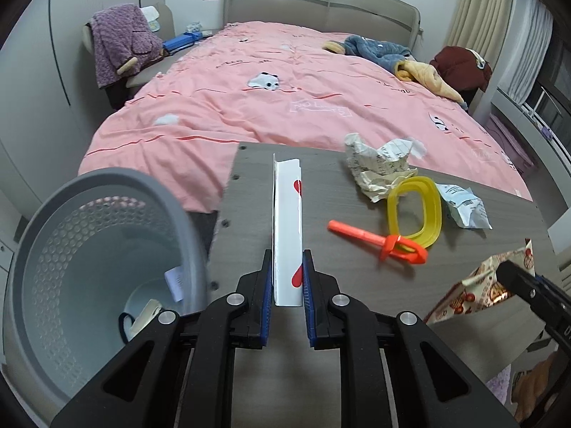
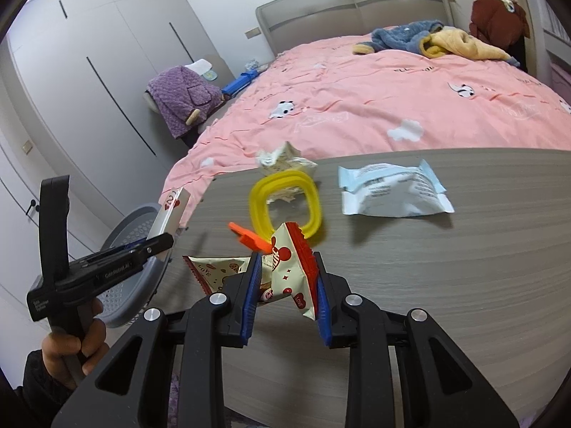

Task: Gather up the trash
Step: 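Carry the card box and wrapper over the grey basket with both tools, then open both tools dropping the card box and wrapper into the basket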

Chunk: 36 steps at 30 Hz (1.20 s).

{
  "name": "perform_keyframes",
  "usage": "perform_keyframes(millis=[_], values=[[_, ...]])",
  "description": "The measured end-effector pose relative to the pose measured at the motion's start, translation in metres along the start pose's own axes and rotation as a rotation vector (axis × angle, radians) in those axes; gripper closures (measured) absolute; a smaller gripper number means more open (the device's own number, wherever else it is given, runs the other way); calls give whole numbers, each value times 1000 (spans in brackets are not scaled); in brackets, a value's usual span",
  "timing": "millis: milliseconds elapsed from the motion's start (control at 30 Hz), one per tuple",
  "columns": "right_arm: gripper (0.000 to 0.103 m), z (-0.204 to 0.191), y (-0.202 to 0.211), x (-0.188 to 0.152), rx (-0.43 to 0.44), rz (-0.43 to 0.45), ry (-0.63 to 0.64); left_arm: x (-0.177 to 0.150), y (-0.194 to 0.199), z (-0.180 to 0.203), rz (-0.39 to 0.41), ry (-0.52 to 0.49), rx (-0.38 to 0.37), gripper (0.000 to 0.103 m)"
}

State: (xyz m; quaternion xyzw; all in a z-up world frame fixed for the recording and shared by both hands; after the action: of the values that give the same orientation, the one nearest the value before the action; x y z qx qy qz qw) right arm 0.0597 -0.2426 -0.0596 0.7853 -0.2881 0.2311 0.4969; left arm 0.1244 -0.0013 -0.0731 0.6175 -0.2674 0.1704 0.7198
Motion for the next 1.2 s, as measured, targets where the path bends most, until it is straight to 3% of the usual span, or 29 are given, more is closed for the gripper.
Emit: perform_keyframes(millis=[600,1200], values=[[76,-144,-62,9,132,-66,228,-44,43,-132,59,168,199,88],[72,-239,-125,-7,178,-146,383,-63,45,-200,60,278,232,88]])
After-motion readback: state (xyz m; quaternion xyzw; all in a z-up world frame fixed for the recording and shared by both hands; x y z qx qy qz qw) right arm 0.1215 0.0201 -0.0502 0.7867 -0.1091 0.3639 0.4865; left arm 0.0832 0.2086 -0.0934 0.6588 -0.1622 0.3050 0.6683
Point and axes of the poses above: each gripper's, at about its wrist camera, not at the fingertips, and y roughly against the way its jaws point, z to its right, x to its top, the point moved 4 cm from there along -y, roughly the way its jaws point, and after that the axes turned 1 degree about z, right-handed, at the moved point
